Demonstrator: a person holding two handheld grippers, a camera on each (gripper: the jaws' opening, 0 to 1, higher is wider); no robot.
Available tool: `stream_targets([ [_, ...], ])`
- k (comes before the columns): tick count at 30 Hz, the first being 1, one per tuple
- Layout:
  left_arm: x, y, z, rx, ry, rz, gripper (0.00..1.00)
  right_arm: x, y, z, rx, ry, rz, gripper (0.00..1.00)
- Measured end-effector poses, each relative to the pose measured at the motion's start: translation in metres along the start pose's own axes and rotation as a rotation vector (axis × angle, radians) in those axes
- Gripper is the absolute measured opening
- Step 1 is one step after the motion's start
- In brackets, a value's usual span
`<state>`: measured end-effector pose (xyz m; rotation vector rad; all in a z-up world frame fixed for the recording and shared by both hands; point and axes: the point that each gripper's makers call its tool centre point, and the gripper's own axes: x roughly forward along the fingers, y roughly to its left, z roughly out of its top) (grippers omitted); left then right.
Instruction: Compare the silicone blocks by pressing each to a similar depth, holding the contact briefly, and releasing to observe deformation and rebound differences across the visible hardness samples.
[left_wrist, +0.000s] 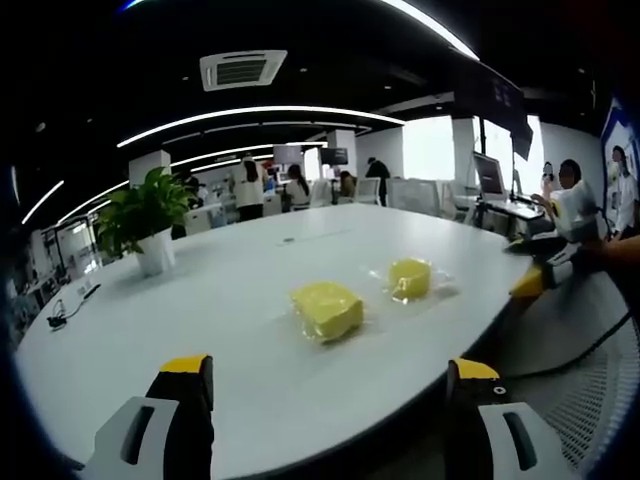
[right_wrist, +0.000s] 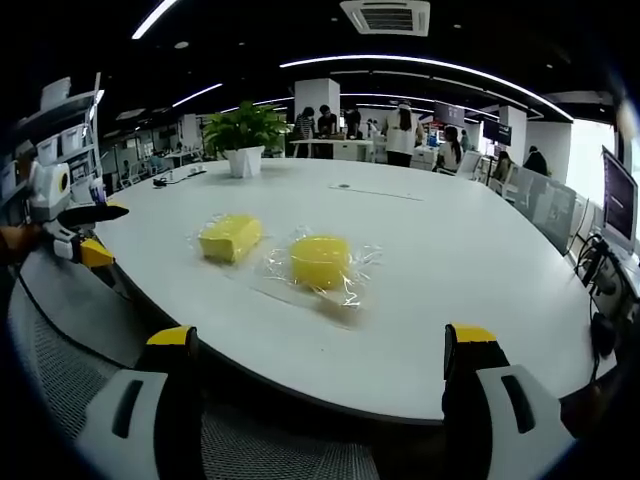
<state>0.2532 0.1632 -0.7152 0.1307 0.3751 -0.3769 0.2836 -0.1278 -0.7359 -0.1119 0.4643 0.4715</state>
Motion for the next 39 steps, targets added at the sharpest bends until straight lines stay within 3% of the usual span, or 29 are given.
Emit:
stream_targets([
  [8,0.0002,-0.0062,-0.0007,-0.001,0.015,-0.032,0.97,0.0003,-0.0040,-0.0027,0.010,0.012,-0.020,0.96],
  [26,0.0016,0.0003,-0.0008,-0.007,0.007,-0.004,0.95,0.0012,-0.0011,-0.0034,0.006,0.016,0.003,0.96],
  [39,0.0003,-0.0065,-0.0003,-0.010,0.018,-0.037,0.93,0.0008,-0.0022,-0.0012,0.011,0.004,-0.003,0.96],
])
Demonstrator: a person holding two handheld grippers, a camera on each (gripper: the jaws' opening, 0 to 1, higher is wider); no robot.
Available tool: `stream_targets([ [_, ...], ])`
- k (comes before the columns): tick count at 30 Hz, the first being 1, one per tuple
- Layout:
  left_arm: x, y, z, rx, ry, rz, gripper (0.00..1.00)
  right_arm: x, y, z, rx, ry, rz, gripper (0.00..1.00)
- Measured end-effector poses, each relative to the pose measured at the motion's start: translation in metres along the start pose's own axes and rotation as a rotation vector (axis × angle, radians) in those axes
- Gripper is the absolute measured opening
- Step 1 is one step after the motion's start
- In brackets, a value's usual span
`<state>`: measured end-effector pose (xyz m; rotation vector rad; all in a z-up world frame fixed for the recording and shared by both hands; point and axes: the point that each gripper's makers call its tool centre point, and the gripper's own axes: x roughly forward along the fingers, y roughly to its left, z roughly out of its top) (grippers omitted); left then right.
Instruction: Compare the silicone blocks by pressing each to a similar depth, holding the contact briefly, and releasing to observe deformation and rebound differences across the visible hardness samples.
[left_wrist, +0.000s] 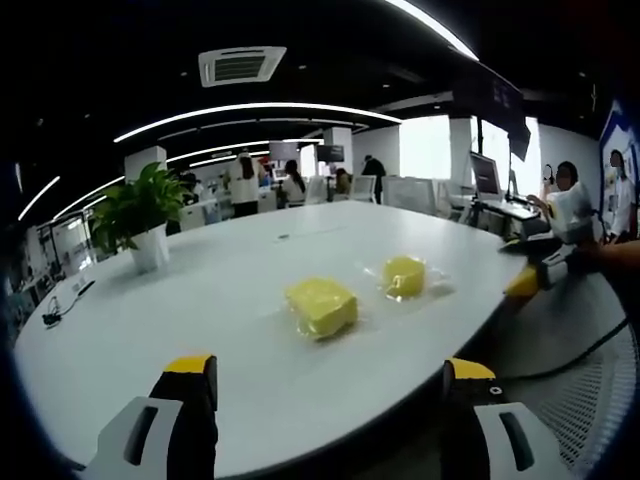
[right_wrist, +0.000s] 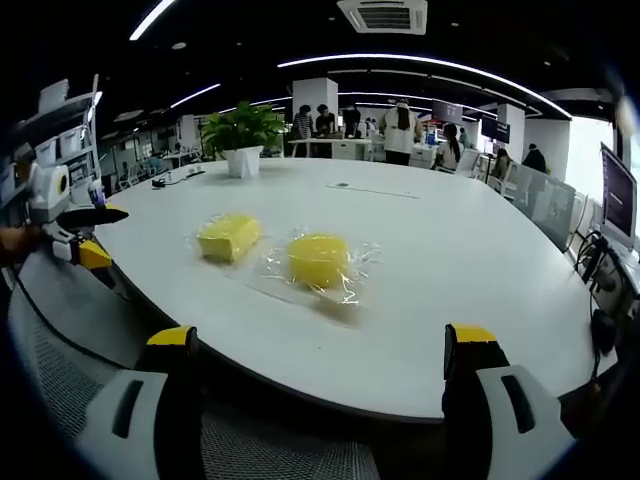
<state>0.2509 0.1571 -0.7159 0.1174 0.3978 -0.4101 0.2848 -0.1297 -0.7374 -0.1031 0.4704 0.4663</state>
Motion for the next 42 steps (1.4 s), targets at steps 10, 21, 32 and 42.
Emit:
stream_targets([
  [10,0.003,-0.003,-0.002,0.010,0.052,-0.064,0.80,0.000,0.000,-0.001,-0.001,0.006,0.002,0.91],
  [21,0.023,0.021,0.023,-0.076,0.007,-0.100,0.76,0.000,0.001,-0.001,-0.004,0.006,0.006,0.91],
  [32,0.049,0.036,0.023,-0.190,0.019,-0.135,0.61,-0.001,0.000,-0.001,-0.006,0.004,0.001,0.89],
  [42,0.084,0.053,0.014,-0.335,0.045,-0.128,0.55,-0.001,0.000,-0.001,-0.005,0.003,0.004,0.89],
])
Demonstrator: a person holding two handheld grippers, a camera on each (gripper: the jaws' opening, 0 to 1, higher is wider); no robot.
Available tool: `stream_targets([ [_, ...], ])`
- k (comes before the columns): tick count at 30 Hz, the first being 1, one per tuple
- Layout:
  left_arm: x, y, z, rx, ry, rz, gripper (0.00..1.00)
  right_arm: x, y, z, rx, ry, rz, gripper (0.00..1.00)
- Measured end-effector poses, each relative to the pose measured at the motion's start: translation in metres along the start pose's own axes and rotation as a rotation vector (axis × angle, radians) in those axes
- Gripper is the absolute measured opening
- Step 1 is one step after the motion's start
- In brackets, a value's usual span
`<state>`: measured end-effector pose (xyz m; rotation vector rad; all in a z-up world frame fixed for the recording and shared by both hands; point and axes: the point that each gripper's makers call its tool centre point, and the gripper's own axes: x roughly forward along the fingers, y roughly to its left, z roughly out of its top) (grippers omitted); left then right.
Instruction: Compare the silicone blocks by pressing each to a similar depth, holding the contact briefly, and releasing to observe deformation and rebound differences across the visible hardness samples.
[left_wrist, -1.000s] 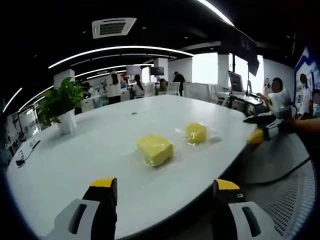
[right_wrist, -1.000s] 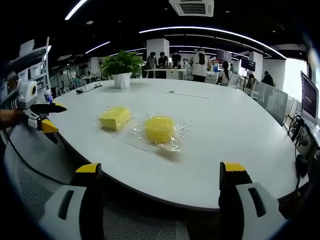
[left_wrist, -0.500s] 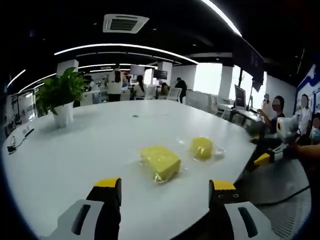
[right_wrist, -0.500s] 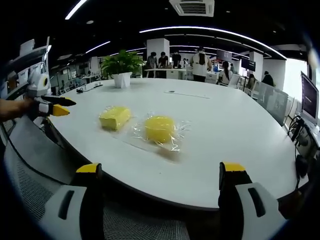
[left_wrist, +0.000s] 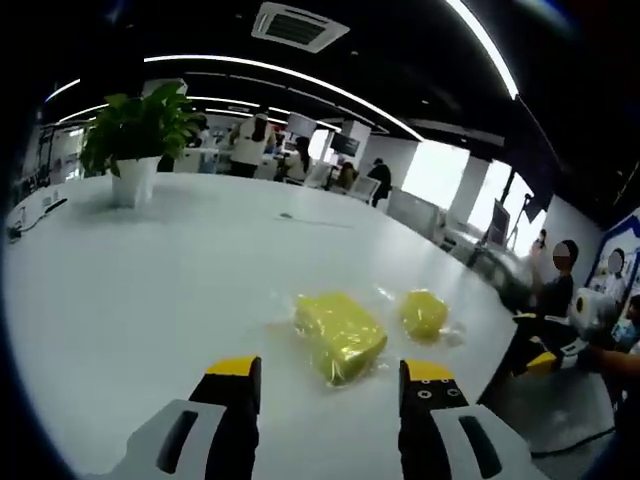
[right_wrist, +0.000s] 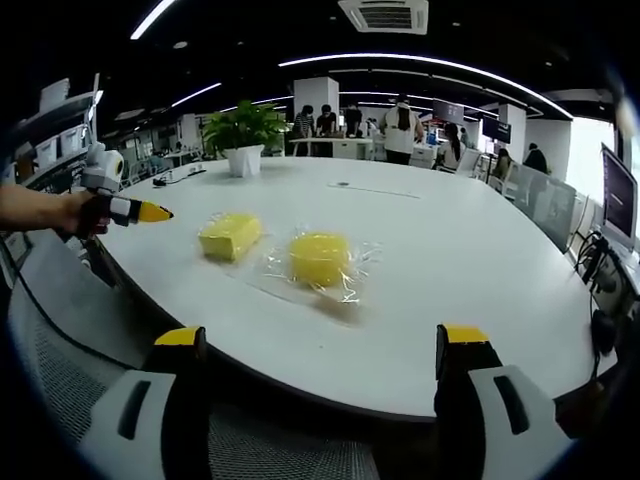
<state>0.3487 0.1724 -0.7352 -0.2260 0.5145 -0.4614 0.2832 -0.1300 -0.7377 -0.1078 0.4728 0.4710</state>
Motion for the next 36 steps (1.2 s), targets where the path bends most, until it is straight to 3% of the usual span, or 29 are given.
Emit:
stream_targets([
  [13,0.040,0.015,0.006,-0.073,0.021,0.020,0.52,0.001,0.000,-0.004,-0.001,0.020,0.000,0.88],
  [22,0.063,0.039,0.010,-0.204,0.012,0.062,0.47,0.002,-0.001,-0.007,0.003,0.042,-0.001,0.88],
  [27,0.073,0.041,0.009,-0.172,0.033,0.075,0.46,0.001,-0.002,-0.008,0.006,0.047,-0.007,0.88],
  [36,0.091,0.044,0.017,-0.275,0.003,0.076,0.42,0.001,-0.002,-0.010,0.008,0.058,-0.007,0.86],
])
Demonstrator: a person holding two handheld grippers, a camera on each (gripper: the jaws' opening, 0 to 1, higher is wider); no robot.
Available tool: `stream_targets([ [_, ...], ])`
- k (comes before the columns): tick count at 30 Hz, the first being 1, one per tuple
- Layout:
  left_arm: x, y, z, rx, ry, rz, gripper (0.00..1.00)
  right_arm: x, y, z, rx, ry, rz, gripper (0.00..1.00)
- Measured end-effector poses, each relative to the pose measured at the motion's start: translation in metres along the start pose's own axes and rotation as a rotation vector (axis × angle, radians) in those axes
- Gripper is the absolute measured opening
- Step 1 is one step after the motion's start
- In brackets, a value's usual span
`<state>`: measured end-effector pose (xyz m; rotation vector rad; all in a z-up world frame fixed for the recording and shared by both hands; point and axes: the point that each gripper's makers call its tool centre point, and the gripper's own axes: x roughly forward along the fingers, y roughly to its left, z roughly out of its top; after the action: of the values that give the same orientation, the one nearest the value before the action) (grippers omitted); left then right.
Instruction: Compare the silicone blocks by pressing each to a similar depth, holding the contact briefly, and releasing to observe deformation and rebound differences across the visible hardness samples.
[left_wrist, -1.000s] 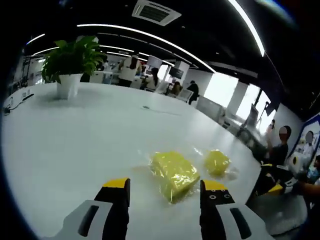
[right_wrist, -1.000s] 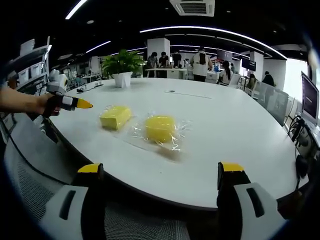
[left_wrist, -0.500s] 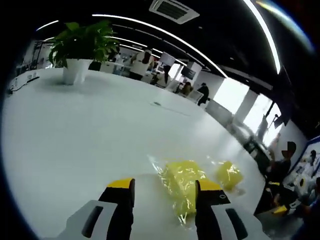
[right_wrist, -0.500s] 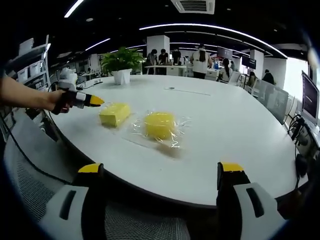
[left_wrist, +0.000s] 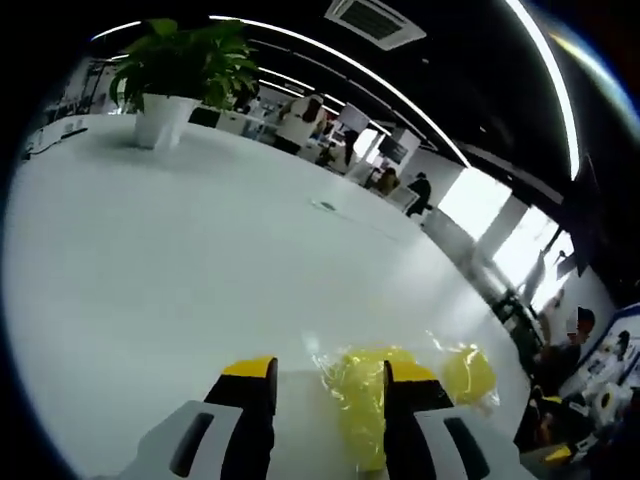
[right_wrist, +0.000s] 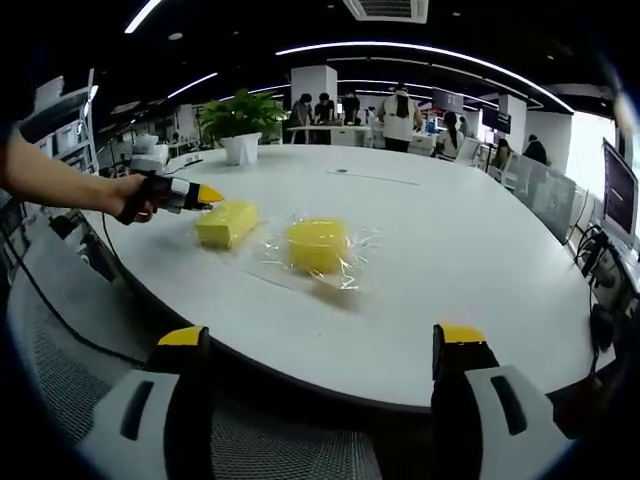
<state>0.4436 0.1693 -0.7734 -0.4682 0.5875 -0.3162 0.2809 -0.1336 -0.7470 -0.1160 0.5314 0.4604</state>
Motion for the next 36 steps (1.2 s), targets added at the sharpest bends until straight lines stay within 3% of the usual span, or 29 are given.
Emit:
stream_targets([
  [3,0.005,0.004,0.003,-0.071,-0.012,0.018,0.38,0.000,0.000,-0.001,0.000,0.004,0.001,0.85],
  [9,0.011,0.006,-0.002,-0.063,-0.001,0.029,0.34,0.001,0.000,-0.002,0.001,0.014,-0.001,0.84],
  [14,0.013,0.006,0.004,-0.145,-0.044,0.013,0.26,0.001,-0.001,-0.003,0.000,0.020,0.001,0.84],
  [22,0.018,0.000,0.003,-0.264,-0.050,-0.020,0.16,0.002,-0.002,-0.004,0.001,0.024,-0.005,0.82],
  [27,0.019,0.002,0.004,-0.280,-0.064,-0.020,0.09,0.002,-0.003,-0.004,0.002,0.023,-0.007,0.82],
  [30,0.017,0.004,0.006,-0.350,-0.070,-0.040,0.03,0.002,-0.003,-0.004,0.002,0.020,-0.008,0.81],
  [36,0.013,0.003,0.004,-0.324,-0.068,-0.060,0.00,0.002,-0.002,-0.004,0.003,0.020,-0.006,0.81],
])
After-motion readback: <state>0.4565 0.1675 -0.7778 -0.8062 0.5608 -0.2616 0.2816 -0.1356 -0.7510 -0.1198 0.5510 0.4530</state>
